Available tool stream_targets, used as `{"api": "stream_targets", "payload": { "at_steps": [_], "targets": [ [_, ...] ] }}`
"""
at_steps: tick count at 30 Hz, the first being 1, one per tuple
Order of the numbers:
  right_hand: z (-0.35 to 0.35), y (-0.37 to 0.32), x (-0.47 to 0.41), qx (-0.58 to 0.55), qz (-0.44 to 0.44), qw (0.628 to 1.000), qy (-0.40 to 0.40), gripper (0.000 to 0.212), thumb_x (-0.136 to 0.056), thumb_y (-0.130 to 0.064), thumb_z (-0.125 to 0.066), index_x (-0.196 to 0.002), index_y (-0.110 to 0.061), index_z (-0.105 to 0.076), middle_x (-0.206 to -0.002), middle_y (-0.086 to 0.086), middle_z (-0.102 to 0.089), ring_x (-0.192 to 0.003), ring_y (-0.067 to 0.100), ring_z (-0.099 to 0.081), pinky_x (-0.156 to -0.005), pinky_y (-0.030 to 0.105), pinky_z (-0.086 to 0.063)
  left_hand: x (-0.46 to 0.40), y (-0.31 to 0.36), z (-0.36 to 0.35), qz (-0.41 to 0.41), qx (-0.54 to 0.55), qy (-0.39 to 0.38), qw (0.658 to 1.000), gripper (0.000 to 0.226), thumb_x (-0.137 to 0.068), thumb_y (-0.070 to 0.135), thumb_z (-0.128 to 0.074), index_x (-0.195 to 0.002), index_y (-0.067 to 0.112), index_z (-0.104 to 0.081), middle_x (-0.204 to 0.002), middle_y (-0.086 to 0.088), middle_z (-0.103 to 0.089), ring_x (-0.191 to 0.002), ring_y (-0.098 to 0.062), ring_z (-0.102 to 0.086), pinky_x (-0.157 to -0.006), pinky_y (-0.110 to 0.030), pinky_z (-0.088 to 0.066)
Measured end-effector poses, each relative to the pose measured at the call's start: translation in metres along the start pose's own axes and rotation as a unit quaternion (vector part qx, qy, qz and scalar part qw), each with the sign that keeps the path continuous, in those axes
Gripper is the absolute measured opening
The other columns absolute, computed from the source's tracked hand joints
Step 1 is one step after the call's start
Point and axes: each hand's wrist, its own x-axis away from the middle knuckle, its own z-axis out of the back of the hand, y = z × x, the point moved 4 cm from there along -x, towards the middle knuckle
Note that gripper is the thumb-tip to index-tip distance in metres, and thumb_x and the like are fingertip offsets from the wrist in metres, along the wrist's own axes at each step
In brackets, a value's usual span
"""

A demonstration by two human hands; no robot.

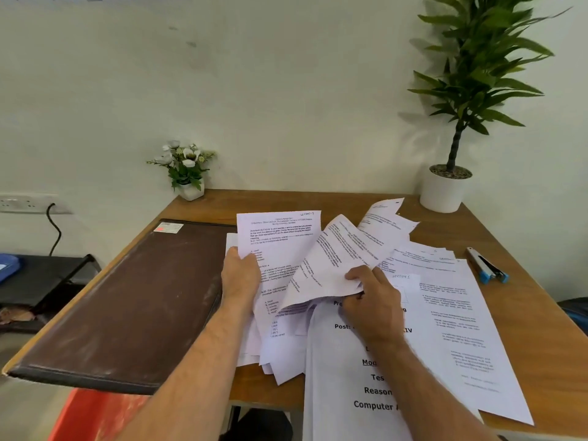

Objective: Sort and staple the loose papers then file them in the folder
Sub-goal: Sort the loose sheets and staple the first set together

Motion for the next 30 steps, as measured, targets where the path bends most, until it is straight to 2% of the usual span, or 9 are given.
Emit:
{"api": "stream_targets", "payload": {
  "at_steps": [4,9,11,15,19,21,23,27,30],
  "targets": [
    [-0.003,-0.004,0.001,0.01,0.022,1.0,-0.002,0.042,-0.058,0.01,-0.068,-0.091,-0.017,-0.071,-0.092,-0.002,-0.069,-0.067,0.03,-0.066,-0.049,0.026,-0.048,0.004,0.008,0.003,-0.044,-0.027,-0.01,0.999,0.025,-0.093,0.019,-0.049,-0.108,0.027,-0.068,-0.105,0.008,-0.072,-0.1,-0.019,-0.067,-0.092,-0.042,-0.056],
    [0.008,-0.008,0.002,0.005,0.047,0.999,0.013,0.047,-0.072,0.004,-0.067,-0.111,-0.022,-0.066,-0.093,0.003,-0.07,-0.063,0.034,-0.066,-0.049,0.03,-0.047,0.049,0.037,-0.026,-0.199,-0.107,-0.174,0.959,0.029,-0.092,0.004,-0.061,-0.087,0.028,-0.075,-0.1,0.019,-0.072,-0.095,-0.004,-0.067,-0.076,-0.014,-0.051],
    [0.011,-0.009,0.0,-0.006,0.013,1.0,-0.016,0.061,-0.086,-0.007,-0.063,-0.136,-0.035,-0.043,-0.092,0.006,-0.072,-0.069,0.036,-0.067,-0.055,0.033,-0.048,0.064,0.038,-0.046,-0.217,-0.145,-0.252,0.932,0.021,-0.085,0.007,-0.067,-0.085,0.027,-0.073,-0.109,0.017,-0.072,-0.106,-0.001,-0.064,-0.082,-0.01,-0.047],
    [0.01,-0.006,0.001,-0.059,-0.035,0.995,-0.073,0.096,-0.081,-0.024,-0.074,-0.14,-0.055,-0.006,-0.085,0.009,-0.074,-0.074,0.04,-0.069,-0.06,0.041,-0.053,0.08,0.038,-0.063,-0.287,-0.233,-0.301,0.879,0.023,-0.073,0.03,-0.069,-0.096,0.028,-0.072,-0.114,0.017,-0.068,-0.109,-0.002,-0.059,-0.094,-0.019,-0.046],
    [0.008,-0.004,-0.002,-0.022,-0.025,0.996,-0.082,0.064,-0.078,-0.034,-0.08,-0.133,-0.036,-0.047,-0.095,0.008,-0.074,-0.085,0.037,-0.069,-0.066,0.034,-0.05,0.084,0.031,-0.062,-0.24,-0.219,-0.378,0.867,0.017,-0.084,0.035,-0.071,-0.099,0.03,-0.075,-0.111,0.018,-0.068,-0.106,0.0,-0.058,-0.091,-0.019,-0.049],
    [0.006,0.0,-0.002,-0.01,-0.014,0.998,-0.062,0.039,-0.072,-0.023,-0.083,-0.106,-0.027,-0.065,-0.087,0.009,-0.073,-0.081,0.037,-0.068,-0.061,0.03,-0.047,0.07,0.031,-0.056,-0.18,-0.145,-0.336,0.913,0.015,-0.091,0.036,-0.064,-0.095,0.03,-0.077,-0.105,0.017,-0.072,-0.099,-0.004,-0.065,-0.083,-0.015,-0.052],
    [0.004,0.005,-0.002,-0.004,-0.009,0.999,-0.051,0.035,-0.066,-0.014,-0.085,-0.095,-0.024,-0.068,-0.085,0.01,-0.072,-0.076,0.036,-0.067,-0.057,0.028,-0.046,0.042,0.027,-0.046,-0.138,-0.164,-0.189,0.958,0.014,-0.095,0.026,-0.064,-0.102,0.03,-0.075,-0.111,0.012,-0.073,-0.1,-0.008,-0.067,-0.083,-0.015,-0.052],
    [0.002,0.009,0.0,-0.007,-0.008,0.999,-0.049,0.032,-0.067,-0.013,-0.086,-0.093,-0.022,-0.069,-0.09,0.01,-0.073,-0.077,0.033,-0.067,-0.053,0.032,-0.052,0.007,0.005,-0.039,-0.058,-0.453,-0.098,0.884,0.052,-0.085,0.043,-0.073,-0.127,0.017,-0.058,-0.129,-0.007,-0.056,-0.123,-0.028,-0.047,-0.088,-0.034,-0.043],
    [0.0,0.01,0.001,-0.02,0.003,0.999,-0.041,0.032,-0.067,-0.01,-0.084,-0.092,-0.023,-0.069,-0.083,0.008,-0.07,-0.07,0.032,-0.065,-0.05,0.034,-0.053,0.002,0.003,-0.043,-0.024,-0.436,-0.085,0.896,0.076,-0.076,0.053,-0.082,-0.132,0.013,-0.048,-0.131,-0.01,-0.051,-0.127,-0.031,-0.042,-0.095,-0.039,-0.043]
  ]
}}
